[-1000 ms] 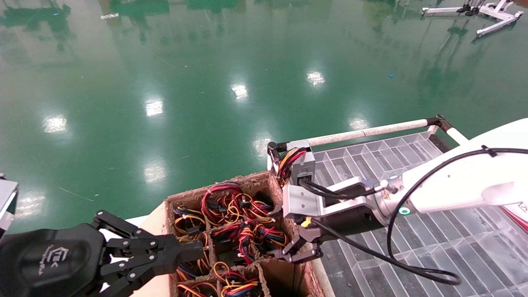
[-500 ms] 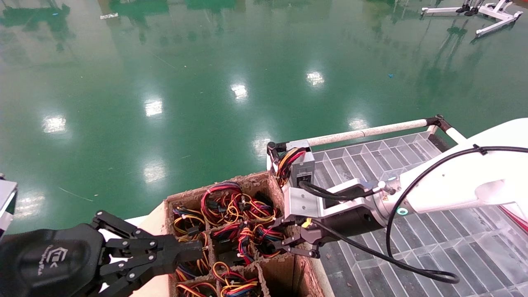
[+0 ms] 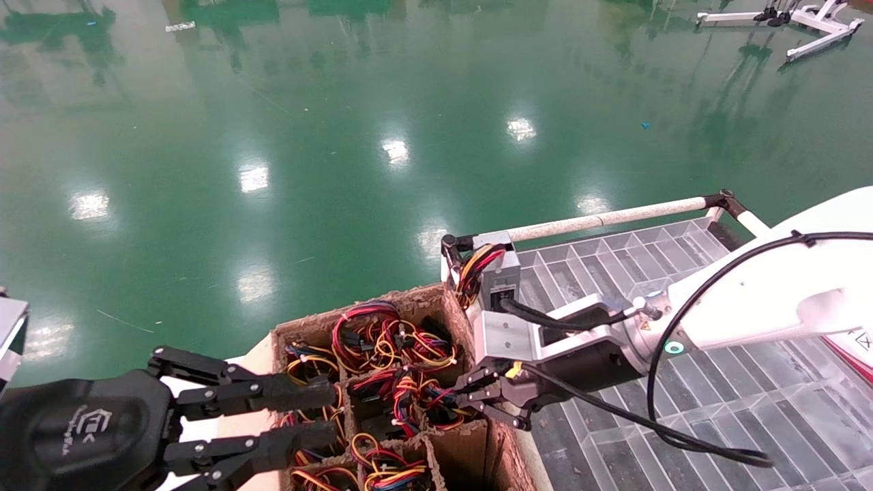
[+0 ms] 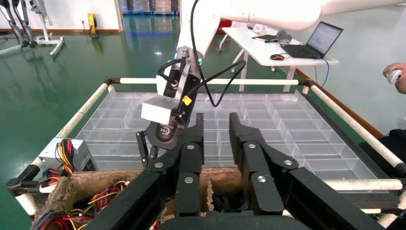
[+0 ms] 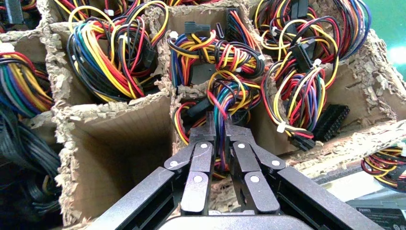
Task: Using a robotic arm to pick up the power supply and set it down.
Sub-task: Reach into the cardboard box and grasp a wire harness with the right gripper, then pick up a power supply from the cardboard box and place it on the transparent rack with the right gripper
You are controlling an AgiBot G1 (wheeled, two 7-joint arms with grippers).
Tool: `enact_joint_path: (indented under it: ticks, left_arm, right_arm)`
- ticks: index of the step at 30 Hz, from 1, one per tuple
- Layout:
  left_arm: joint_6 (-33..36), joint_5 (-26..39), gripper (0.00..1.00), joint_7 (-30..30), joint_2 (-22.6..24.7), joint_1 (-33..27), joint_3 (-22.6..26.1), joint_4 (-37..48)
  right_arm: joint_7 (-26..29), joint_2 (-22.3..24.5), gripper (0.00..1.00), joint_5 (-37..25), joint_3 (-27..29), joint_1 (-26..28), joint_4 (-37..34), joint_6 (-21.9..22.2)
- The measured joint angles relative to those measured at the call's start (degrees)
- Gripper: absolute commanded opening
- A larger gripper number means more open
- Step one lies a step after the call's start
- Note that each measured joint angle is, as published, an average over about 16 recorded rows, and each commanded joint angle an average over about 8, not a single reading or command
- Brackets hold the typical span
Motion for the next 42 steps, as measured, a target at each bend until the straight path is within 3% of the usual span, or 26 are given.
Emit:
enact_joint_path:
  ticks: [18,27,35,42]
  left_arm:
    - [0.0,0.0,1.0,0.0,0.0,0.0,0.0,0.0]
    - [0.0,0.0,1.0,0.0,0.0,0.0,0.0,0.0]
    - [0.0,0.0,1.0,0.0,0.0,0.0,0.0,0.0]
    - [0.0,0.0,1.0,0.0,0.0,0.0,0.0,0.0]
  right_arm:
    - [5.0,6.5,0.0,9.0,6.0,2.9,6.6,-3.6]
    - [8.0,10.6,0.0,13.3,9.8,5.9,13.4,-2.5]
    - [8.6,13.2,0.0,13.7,11.7,9.4,16.4,-0.4]
    - [6.7,14.0,0.0,11.2,11.1,12.5,13.8,-0.2]
